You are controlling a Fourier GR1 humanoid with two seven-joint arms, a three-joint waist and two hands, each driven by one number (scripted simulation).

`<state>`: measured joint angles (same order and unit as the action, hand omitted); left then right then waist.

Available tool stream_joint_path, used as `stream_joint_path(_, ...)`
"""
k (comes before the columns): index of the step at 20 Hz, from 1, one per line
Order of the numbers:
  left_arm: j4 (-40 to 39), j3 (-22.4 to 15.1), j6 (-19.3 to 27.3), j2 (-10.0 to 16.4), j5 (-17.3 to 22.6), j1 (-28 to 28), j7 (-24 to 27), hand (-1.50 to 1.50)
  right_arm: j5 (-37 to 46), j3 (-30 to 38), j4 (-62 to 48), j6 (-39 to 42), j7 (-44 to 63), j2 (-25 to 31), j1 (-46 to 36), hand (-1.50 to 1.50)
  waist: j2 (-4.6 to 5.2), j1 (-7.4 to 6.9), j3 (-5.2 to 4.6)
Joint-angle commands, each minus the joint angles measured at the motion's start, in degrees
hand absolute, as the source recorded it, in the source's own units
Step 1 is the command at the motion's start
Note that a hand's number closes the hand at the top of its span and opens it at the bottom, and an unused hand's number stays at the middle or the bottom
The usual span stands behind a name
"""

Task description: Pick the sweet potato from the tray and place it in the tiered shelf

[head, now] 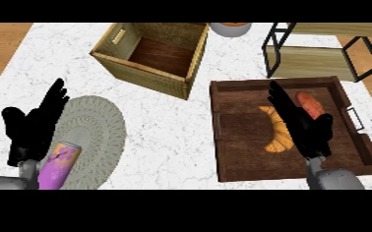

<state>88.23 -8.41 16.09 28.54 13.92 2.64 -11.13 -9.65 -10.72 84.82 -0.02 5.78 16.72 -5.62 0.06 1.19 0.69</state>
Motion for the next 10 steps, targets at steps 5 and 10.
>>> stream_joint_path(5,4.38,-2.16,-2.87,-1.13,-0.42,4.50,3.43,0.00,-22.53,4.90,4.34,23.63,-9.11,-1.97,-14.22,1.50,0.16,-4.23,0.12)
stream_joint_path(10,6.96,-3.91,-5.49,-2.21,1.08,6.05,3.45,0.00,-15.62,9.64,-12.27,37.77,-10.42,18.08,-16.44,-1.50,2.00,-5.21,-0.25)
